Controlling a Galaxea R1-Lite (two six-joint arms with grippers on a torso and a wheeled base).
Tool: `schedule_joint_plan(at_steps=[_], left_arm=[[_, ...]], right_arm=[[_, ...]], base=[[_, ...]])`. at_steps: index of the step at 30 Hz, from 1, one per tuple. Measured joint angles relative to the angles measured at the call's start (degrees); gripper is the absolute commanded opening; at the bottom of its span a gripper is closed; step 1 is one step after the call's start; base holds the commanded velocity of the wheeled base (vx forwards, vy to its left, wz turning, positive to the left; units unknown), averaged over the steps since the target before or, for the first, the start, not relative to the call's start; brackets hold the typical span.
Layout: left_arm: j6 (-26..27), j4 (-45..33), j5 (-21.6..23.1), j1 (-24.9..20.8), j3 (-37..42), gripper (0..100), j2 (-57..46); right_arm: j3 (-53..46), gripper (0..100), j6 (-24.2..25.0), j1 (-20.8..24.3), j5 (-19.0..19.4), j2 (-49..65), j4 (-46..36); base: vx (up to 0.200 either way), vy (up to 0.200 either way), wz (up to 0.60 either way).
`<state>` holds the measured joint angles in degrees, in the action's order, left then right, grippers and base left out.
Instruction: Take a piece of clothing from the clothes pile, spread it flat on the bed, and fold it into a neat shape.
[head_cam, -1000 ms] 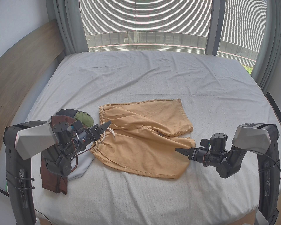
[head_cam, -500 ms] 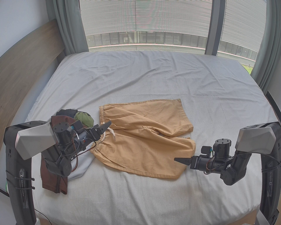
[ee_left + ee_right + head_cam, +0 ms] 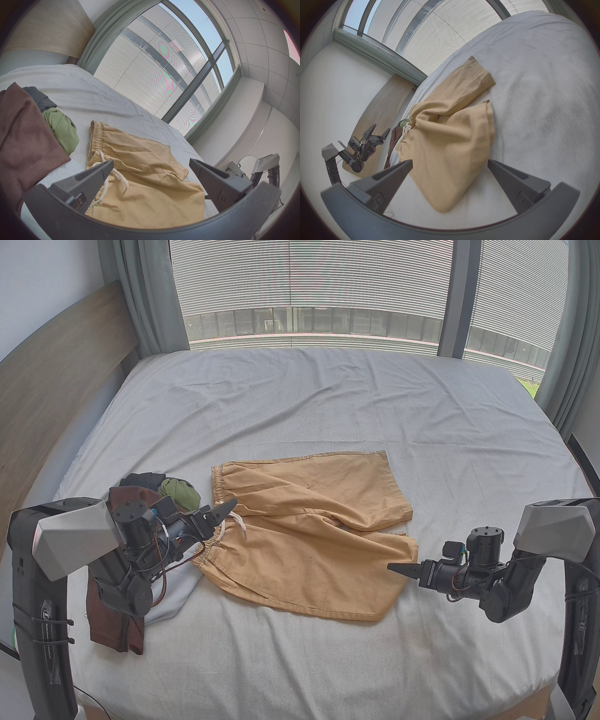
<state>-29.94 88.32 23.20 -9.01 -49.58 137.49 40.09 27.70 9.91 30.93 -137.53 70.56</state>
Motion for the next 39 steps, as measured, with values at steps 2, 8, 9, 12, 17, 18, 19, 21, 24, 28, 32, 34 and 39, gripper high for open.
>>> schedule_joint_plan(at_steps=[2, 8, 9, 12, 17, 18, 19, 21, 24, 28, 32, 34, 39], left_arm=[[0.00, 0.00, 0.00, 0.00, 0.00, 100, 0.00], [0.00, 0.00, 0.00, -0.05, -0.06, 100, 0.00], [0.00, -0.02, 0.00, -0.05, -0.09, 100, 0.00], [0.00, 0.00, 0.00, -0.05, -0.09, 100, 0.00], [0.00, -0.02, 0.00, -0.05, -0.09, 100, 0.00], [-0.02, 0.00, 0.00, -0.05, -0.09, 100, 0.00], [0.00, -0.02, 0.01, -0.05, -0.09, 100, 0.00], [0.00, 0.00, 0.01, -0.05, -0.09, 100, 0.00], [-0.02, -0.02, 0.01, -0.05, -0.09, 100, 0.00], [0.00, -0.02, 0.00, -0.05, -0.09, 100, 0.00], [0.00, -0.02, 0.01, -0.05, -0.09, 100, 0.00], [0.00, 0.00, 0.00, -0.02, -0.09, 100, 0.00], [-0.02, 0.00, 0.01, 0.00, -0.13, 100, 0.00]], right_arm=[[1.39, 100, -0.02, -0.60, -0.02, -0.61, -0.09], [3.86, 100, 0.11, -0.73, -0.11, -1.63, 0.44], [3.97, 100, 0.16, -0.46, -0.13, -1.68, 0.52], [4.00, 100, 0.30, 0.78, -0.11, -1.68, 1.32], [3.07, 100, 0.63, 2.51, -0.04, -1.68, 5.07], [2.77, 100, 0.66, 2.85, 0.00, -1.68, 5.32], [2.27, 100, 0.66, 3.28, 0.05, -1.66, 5.51], [1.27, 100, 0.63, 4.11, 0.13, -1.41, 5.61], [-0.44, 100, 0.62, 5.35, 0.46, -0.41, 5.34], [-2.17, 100, 0.62, 6.45, 0.77, 1.06, 5.25], [-3.63, 100, 0.62, 7.03, 0.95, 2.54, 5.21], [-4.79, 100, 0.60, 7.17, 1.10, 3.61, 5.23], [-7.94, 100, 0.57, 7.06, 1.83, 6.86, 5.34]], base=[[0.000, 0.000, 0.00], [0.000, 0.000, 0.00], [0.000, 0.000, 0.00], [0.000, 0.000, 0.00], [0.000, 0.000, 0.00], [0.000, 0.000, 0.00], [0.000, 0.000, 0.00], [0.000, 0.000, 0.00], [0.000, 0.000, 0.00], [0.000, 0.000, 0.00], [0.000, 0.000, 0.00], [0.000, 0.000, 0.00], [0.000, 0.000, 0.00]])
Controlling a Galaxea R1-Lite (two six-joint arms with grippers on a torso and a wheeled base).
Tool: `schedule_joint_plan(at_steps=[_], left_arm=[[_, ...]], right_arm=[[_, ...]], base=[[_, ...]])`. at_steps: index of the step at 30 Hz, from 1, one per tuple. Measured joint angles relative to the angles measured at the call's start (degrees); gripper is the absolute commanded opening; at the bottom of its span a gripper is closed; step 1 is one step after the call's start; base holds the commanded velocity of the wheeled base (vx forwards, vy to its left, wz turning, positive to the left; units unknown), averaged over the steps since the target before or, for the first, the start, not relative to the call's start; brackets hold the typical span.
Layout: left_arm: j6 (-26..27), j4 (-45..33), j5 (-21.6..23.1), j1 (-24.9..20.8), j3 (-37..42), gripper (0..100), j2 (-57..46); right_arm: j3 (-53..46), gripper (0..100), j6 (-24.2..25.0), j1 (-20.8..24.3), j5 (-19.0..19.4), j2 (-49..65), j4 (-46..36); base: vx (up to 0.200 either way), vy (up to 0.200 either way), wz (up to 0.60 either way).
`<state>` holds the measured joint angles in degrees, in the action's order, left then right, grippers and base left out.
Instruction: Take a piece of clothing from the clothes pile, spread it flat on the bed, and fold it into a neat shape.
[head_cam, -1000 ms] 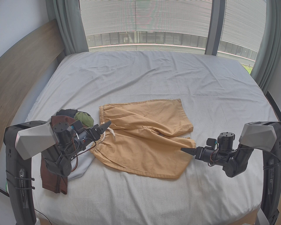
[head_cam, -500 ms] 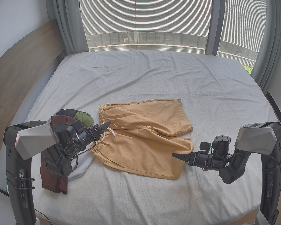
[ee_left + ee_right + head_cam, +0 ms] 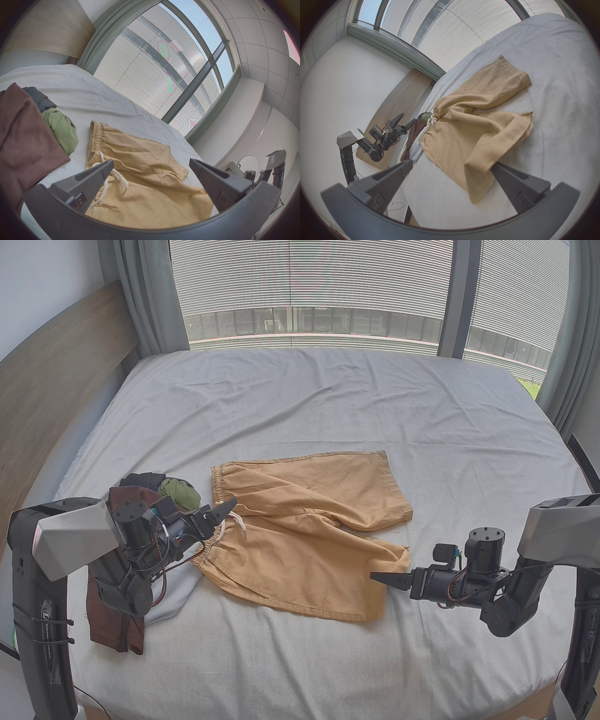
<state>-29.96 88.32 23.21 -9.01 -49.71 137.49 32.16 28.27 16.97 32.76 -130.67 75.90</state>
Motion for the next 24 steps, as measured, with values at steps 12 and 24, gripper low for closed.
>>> schedule_joint_plan(at_steps=[12, 24], left_arm=[[-0.02, -0.02, -0.01, 0.06, -0.04, 100, 0.00], [0.00, 0.00, 0.00, 0.00, 0.13, 100, 0.02]], right_arm=[[-2.06, 100, 0.38, -2.06, 2.88, 3.79, 0.35], [-3.52, 100, -5.39, -7.79, 2.39, -1.99, 0.46]], base=[[0.000, 0.000, 0.00], [0.000, 0.000, 0.00]])
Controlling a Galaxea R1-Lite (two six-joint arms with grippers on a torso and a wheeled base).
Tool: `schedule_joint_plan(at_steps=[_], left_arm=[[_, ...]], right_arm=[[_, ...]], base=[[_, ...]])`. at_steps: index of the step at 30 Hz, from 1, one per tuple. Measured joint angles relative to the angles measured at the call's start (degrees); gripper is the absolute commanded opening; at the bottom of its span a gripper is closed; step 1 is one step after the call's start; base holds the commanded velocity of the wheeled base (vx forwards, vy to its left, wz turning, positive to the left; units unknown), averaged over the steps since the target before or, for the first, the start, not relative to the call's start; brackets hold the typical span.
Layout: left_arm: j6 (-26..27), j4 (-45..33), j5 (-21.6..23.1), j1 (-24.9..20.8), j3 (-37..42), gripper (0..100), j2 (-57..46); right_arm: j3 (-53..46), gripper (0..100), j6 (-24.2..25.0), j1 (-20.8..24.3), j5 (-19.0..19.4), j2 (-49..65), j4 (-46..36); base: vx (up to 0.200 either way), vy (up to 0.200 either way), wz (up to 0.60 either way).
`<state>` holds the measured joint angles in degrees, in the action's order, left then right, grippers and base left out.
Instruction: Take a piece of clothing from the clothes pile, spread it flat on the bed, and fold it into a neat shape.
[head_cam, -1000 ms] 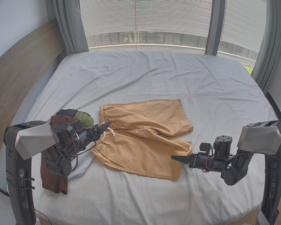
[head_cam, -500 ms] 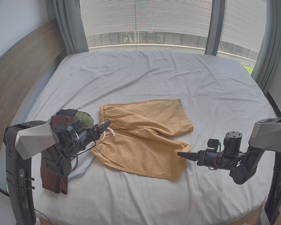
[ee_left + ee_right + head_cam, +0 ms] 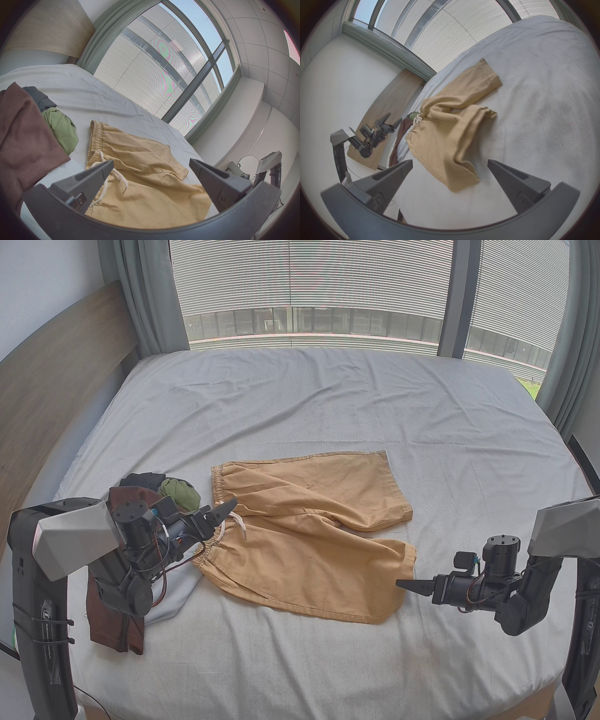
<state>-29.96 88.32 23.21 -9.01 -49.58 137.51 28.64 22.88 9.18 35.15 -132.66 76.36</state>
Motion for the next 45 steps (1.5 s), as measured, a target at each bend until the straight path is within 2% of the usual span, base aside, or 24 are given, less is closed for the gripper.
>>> schedule_joint_plan(at_steps=[3, 6, 13, 23, 24, 32, 45], left_arm=[[0.02, -0.02, -0.01, -0.05, 0.00, 100, 0.09], [0.00, -0.02, -0.01, -0.05, -0.04, 100, 0.22], [0.02, -0.02, -0.01, -0.05, -0.09, 100, 0.39], [0.00, -0.02, -0.01, -0.02, -0.04, 100, 0.41], [0.02, -0.02, -0.01, -0.02, -0.04, 100, 0.41], [0.02, -0.02, -0.01, 0.00, -0.02, 100, 0.41], [0.00, -0.02, -0.01, -0.02, -0.04, 100, 0.41]], right_arm=[[-0.11, 100, -3.04, -1.17, -0.01, -2.82, 1.07], [-0.11, 100, -3.91, -1.55, 0.00, -4.45, 1.97], [0.02, 100, -6.00, -0.30, 0.29, -10.40, 11.34], [2.78, 100, -6.22, 2.23, 0.38, -13.96, 11.65], [3.06, 0, -6.22, 2.34, 0.38, -14.12, 11.65], [1.84, 0, -6.33, 2.00, 0.33, -14.25, 11.74], [-6.42, 0, -6.30, 2.06, -0.28, -9.18, 10.29]], base=[[0.000, 0.000, 0.00], [0.000, 0.000, 0.00], [0.000, 0.000, 0.00], [0.000, 0.000, 0.00], [0.000, 0.000, 0.00], [0.000, 0.000, 0.00], [0.000, 0.000, 0.00]])
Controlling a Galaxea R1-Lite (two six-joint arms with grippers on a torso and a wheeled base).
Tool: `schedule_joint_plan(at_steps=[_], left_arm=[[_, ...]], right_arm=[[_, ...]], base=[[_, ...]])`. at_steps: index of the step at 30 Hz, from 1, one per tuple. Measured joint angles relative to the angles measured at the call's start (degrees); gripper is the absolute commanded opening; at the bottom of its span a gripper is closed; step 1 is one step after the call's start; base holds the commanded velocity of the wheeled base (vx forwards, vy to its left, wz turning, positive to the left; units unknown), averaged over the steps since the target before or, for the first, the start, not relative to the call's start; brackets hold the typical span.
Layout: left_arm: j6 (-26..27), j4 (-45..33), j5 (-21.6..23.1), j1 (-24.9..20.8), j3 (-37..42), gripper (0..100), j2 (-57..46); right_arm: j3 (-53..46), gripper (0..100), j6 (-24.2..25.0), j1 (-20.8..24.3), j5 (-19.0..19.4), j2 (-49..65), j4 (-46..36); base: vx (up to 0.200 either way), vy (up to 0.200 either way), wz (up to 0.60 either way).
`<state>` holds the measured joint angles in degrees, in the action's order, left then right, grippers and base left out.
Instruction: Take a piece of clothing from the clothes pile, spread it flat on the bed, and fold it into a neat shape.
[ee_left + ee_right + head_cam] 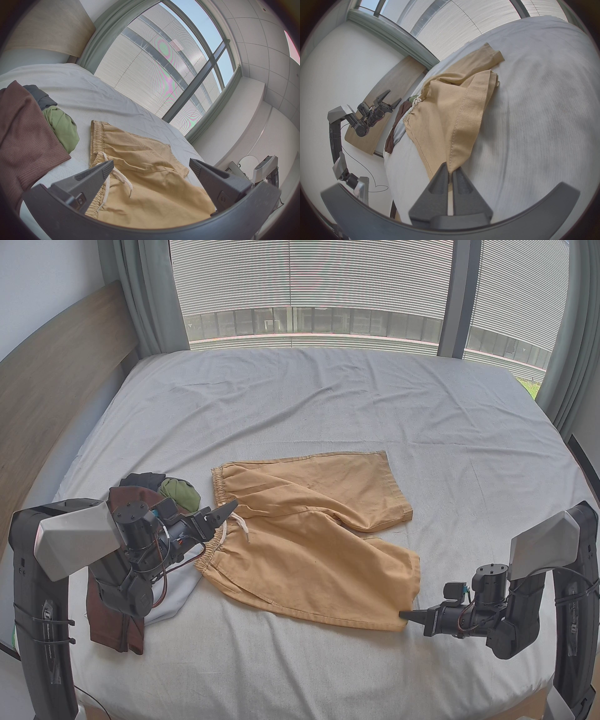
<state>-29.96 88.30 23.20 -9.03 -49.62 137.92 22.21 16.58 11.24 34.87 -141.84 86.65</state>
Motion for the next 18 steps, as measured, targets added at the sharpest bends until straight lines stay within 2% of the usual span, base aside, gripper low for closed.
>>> schedule_joint_plan(at_steps=[11, 12, 18], left_arm=[[0.00, 0.00, 0.00, 0.09, -0.05, 100, 0.00], [0.02, 0.00, 0.00, 0.09, -0.05, 100, 0.00], [0.02, 0.02, 0.00, 0.13, -0.05, 100, 0.00]], right_arm=[[-0.83, 0, 0.06, 0.13, -2.46, -1.05, -1.39], [-0.80, 100, 0.22, 0.22, -2.49, -1.29, -1.39], [-0.61, 100, 1.10, -0.66, -2.93, -1.50, -0.24]], base=[[0.000, 0.000, 0.00], [0.000, 0.000, 0.00], [0.000, 0.000, 0.00]])
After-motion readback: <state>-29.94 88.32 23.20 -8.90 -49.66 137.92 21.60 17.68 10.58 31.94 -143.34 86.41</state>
